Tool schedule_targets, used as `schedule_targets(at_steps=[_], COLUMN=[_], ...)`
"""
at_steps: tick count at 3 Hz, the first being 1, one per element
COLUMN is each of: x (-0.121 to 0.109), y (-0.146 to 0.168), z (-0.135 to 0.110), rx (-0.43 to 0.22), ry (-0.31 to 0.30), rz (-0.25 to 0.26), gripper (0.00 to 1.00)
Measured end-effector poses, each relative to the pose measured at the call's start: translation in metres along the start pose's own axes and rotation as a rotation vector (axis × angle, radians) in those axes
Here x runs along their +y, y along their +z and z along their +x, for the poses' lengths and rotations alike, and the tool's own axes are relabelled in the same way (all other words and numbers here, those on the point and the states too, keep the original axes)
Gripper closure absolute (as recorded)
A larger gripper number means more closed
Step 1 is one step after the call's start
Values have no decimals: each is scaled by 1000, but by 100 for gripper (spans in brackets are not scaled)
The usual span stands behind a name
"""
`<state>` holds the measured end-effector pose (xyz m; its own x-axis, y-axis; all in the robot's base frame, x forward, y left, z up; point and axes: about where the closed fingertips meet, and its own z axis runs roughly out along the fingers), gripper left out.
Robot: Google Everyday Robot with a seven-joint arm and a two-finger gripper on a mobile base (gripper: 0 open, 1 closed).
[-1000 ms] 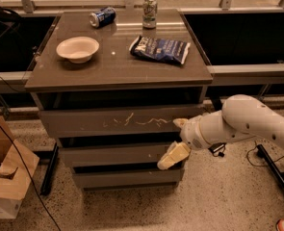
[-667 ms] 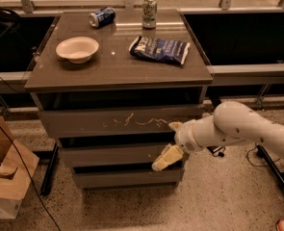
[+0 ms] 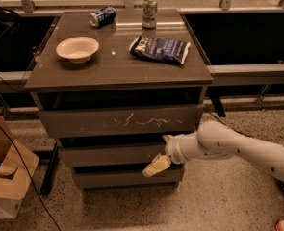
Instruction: Open middle drawer
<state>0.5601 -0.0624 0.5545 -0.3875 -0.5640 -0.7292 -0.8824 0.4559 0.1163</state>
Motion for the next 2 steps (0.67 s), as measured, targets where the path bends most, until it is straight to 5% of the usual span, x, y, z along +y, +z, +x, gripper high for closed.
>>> schedule_targets(at_steps=[2], x=[-42], y=[56], z=[22], rx=[-66], ry=[70], rz=[12], gripper=[0])
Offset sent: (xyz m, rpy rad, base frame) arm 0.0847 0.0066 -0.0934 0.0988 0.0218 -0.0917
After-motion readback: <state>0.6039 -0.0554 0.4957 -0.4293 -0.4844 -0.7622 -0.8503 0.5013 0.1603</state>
